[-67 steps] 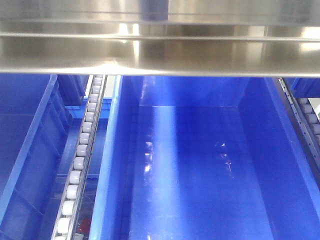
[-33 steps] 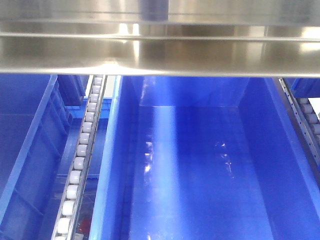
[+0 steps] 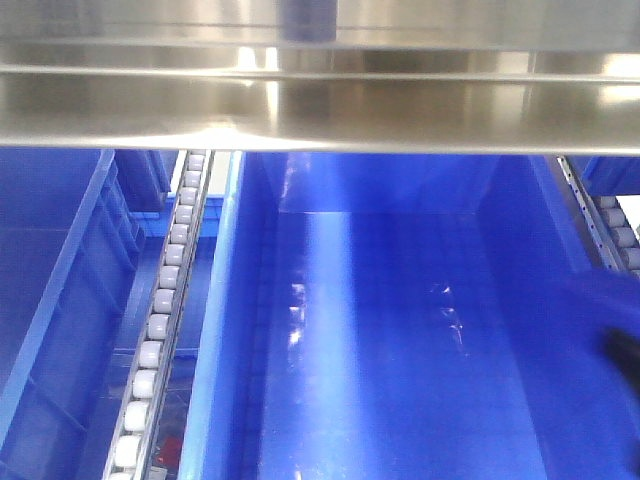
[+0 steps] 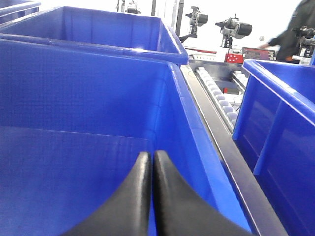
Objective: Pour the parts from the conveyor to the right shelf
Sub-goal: 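Extend the right arm with the block down into the blue bin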
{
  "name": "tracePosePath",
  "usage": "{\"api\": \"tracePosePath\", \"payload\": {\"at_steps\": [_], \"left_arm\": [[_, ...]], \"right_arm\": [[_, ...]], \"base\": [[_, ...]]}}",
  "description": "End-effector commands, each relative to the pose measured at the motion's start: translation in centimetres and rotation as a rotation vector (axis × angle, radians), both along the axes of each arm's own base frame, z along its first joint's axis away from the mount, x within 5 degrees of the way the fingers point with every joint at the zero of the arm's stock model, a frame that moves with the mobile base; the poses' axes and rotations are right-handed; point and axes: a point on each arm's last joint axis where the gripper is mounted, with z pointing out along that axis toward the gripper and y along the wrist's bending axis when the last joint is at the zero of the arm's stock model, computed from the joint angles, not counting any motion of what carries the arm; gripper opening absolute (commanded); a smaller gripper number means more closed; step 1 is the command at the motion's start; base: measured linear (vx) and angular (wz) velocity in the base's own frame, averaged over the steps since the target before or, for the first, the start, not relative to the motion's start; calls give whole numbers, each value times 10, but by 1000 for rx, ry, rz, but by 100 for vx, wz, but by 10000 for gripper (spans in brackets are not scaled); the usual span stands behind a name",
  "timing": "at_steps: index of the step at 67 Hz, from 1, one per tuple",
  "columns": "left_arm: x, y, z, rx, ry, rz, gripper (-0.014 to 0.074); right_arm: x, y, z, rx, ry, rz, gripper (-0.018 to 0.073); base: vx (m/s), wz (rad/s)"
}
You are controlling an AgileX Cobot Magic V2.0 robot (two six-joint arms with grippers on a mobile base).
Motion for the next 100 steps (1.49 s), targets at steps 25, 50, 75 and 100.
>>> {"api": "tracePosePath", "payload": {"at_steps": [25, 50, 75, 100], "left_arm": [[0, -1, 0, -16, -60, -8, -6], [0, -1, 0, -16, -60, -8, -6], [0, -1, 0, -16, -60, -8, -6], [0, -1, 0, -16, -60, -8, -6]], "right_arm": [[153, 76, 18, -125, 411, 44, 17], [233, 113, -24, -219, 695, 23, 37], [258, 125, -54, -208, 807, -17, 214], [265, 127, -59, -200, 794, -29, 613]], "base": [[0, 0], [0, 0], [0, 0], [0, 0]]}}
